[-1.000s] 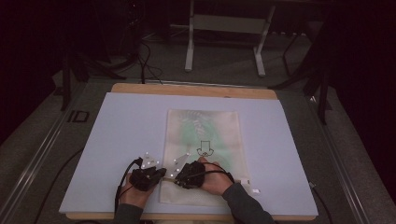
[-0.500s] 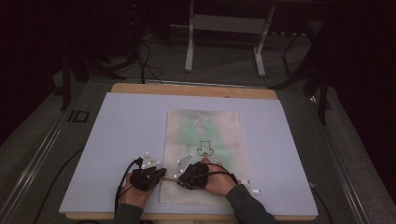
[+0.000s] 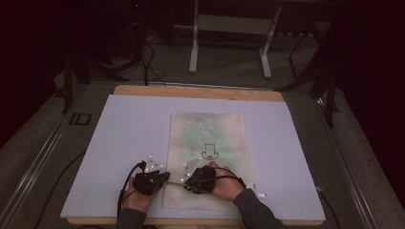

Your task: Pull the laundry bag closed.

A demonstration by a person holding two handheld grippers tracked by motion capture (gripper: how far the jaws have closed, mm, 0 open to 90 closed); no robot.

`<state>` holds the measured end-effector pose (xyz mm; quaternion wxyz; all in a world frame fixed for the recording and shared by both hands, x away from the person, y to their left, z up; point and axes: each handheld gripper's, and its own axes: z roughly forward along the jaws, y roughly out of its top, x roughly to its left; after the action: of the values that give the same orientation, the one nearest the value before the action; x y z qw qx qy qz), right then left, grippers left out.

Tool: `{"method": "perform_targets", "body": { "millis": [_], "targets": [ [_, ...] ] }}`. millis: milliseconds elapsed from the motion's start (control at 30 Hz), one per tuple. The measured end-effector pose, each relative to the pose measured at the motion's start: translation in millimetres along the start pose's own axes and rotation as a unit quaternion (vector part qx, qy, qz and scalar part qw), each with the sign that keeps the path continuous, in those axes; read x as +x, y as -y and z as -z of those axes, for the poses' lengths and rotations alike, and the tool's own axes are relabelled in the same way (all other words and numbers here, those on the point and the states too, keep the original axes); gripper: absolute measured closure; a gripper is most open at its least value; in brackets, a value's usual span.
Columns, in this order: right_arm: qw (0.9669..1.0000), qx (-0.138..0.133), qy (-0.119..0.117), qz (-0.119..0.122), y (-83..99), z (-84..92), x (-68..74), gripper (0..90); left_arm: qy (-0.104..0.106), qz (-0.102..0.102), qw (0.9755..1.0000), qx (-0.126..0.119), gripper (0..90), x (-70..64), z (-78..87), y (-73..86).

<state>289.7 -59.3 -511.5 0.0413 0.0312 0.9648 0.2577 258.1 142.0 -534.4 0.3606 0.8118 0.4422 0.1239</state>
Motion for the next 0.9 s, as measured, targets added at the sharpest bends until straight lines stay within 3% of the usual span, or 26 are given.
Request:
{"method": "perform_targets", "body": {
  "millis": [900],
  "targets": [
    [1.0, 0.005, 0.004, -0.001, 7.3, 6.8, 1.2, 82.3, -0.001, 0.001, 1.0, 0.0, 89.6, -0.8, 0.0, -0.1]
  ]
}}
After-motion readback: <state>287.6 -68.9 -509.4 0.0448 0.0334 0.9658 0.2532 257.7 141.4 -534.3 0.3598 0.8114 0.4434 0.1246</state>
